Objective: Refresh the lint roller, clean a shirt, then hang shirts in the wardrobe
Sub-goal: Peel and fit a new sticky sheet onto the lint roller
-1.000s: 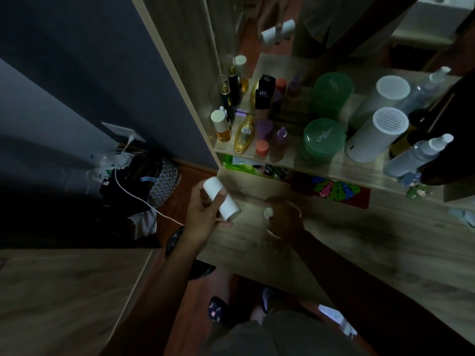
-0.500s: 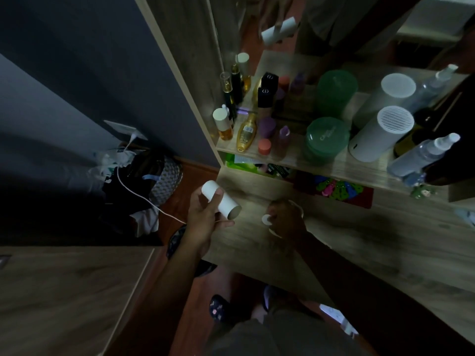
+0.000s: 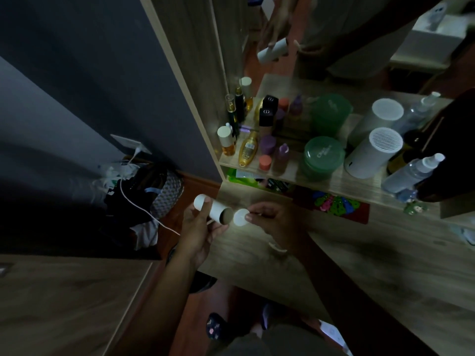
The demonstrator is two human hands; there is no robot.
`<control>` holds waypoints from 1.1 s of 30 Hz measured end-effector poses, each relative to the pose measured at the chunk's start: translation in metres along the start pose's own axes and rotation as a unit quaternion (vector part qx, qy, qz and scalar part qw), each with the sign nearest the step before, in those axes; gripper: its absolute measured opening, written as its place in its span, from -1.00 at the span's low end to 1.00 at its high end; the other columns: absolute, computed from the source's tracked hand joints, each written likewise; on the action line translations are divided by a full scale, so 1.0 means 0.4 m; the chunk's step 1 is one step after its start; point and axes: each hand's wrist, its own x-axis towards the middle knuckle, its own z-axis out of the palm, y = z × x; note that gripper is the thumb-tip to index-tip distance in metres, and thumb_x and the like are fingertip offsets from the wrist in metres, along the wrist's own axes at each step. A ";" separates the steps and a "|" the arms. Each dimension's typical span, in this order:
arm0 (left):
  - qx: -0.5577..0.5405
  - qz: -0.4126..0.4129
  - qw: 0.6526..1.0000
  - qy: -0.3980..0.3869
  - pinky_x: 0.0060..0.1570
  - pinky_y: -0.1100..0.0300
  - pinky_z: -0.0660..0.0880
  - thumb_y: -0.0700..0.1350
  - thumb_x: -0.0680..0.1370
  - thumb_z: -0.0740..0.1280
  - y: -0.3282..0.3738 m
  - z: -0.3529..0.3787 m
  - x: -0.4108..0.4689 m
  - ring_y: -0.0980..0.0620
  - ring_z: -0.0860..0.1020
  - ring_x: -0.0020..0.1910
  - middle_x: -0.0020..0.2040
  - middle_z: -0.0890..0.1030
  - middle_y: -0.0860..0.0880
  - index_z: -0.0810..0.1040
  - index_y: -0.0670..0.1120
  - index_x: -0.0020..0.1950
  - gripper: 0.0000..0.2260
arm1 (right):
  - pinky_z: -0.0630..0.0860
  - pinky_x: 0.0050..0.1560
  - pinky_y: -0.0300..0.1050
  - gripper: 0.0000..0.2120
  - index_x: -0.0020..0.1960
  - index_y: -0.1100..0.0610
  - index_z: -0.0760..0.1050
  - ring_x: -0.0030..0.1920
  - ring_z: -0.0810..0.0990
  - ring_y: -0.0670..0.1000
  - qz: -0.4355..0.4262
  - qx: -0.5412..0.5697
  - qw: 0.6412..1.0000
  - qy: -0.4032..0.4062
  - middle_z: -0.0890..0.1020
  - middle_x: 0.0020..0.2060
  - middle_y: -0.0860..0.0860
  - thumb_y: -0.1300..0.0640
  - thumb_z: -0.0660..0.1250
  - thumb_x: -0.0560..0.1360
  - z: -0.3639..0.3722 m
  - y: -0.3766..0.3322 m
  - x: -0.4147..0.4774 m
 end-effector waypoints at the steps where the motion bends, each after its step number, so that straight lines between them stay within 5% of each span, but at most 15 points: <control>1: -0.004 0.000 1.000 -0.005 -0.26 0.10 0.66 0.03 0.63 0.33 0.002 0.005 -0.004 -0.11 0.72 -0.03 0.23 0.61 -0.28 0.41 -0.17 0.40 -0.58 | 0.33 -0.47 -0.47 -0.87 -0.02 0.22 0.67 -0.51 0.49 -0.28 -0.001 0.008 1.000 -0.002 0.65 -0.35 -0.10 0.31 0.50 0.44 0.008 -0.011 -0.004; 5: -0.017 -0.005 1.000 -0.021 -0.25 0.10 0.65 0.02 0.64 0.31 0.007 0.021 -0.016 -0.11 0.73 -0.05 0.26 0.58 -0.31 0.38 -0.16 0.42 -0.58 | 0.36 -0.45 -0.49 -0.86 -0.02 0.26 0.66 -0.49 0.53 -0.30 -0.014 0.009 1.000 -0.004 0.65 -0.41 -0.17 0.32 0.50 0.43 0.028 -0.040 -0.005; 11: -0.008 -0.008 0.999 -0.032 -0.26 0.13 0.64 0.05 0.63 0.31 0.018 0.033 -0.026 -0.07 0.73 -0.10 0.24 0.59 -0.28 0.37 -0.12 0.42 -0.58 | 0.52 -0.26 -0.34 -0.87 -0.15 0.06 0.67 -0.21 0.70 -0.17 -0.033 -0.016 0.999 0.007 0.74 -0.26 -0.07 0.24 0.57 0.37 0.035 -0.054 -0.005; 22: -0.006 -0.013 0.999 -0.040 -0.29 0.12 0.64 0.06 0.62 0.32 0.040 0.051 -0.027 -0.10 0.72 -0.07 0.25 0.58 -0.28 0.37 -0.09 0.43 -0.57 | 0.36 -0.47 -0.48 -0.84 -0.07 0.39 0.62 -0.47 0.56 -0.28 -0.050 -0.021 0.998 -0.019 0.67 -0.32 0.01 0.33 0.52 0.41 0.019 -0.079 0.006; 28: -0.005 -0.021 0.998 -0.052 -0.25 0.11 0.64 0.07 0.62 0.30 0.046 0.058 -0.021 -0.07 0.72 -0.08 0.16 0.62 -0.22 0.40 -0.11 0.40 -0.58 | 0.28 -0.56 -0.38 -0.86 -0.07 0.33 0.63 -0.59 0.43 -0.23 -0.021 0.010 1.000 -0.012 0.65 -0.44 -0.10 0.28 0.51 0.43 0.017 -0.075 0.015; 33: -0.001 -0.013 0.998 -0.063 -0.27 0.10 0.65 0.05 0.63 0.29 0.054 0.061 -0.019 -0.05 0.72 -0.13 0.10 0.63 -0.20 0.42 -0.08 0.33 -0.67 | 0.35 -0.49 -0.49 -0.83 -0.05 0.42 0.61 -0.52 0.53 -0.28 -0.044 -0.007 0.999 -0.005 0.64 -0.41 -0.10 0.34 0.50 0.43 0.021 -0.075 0.013</control>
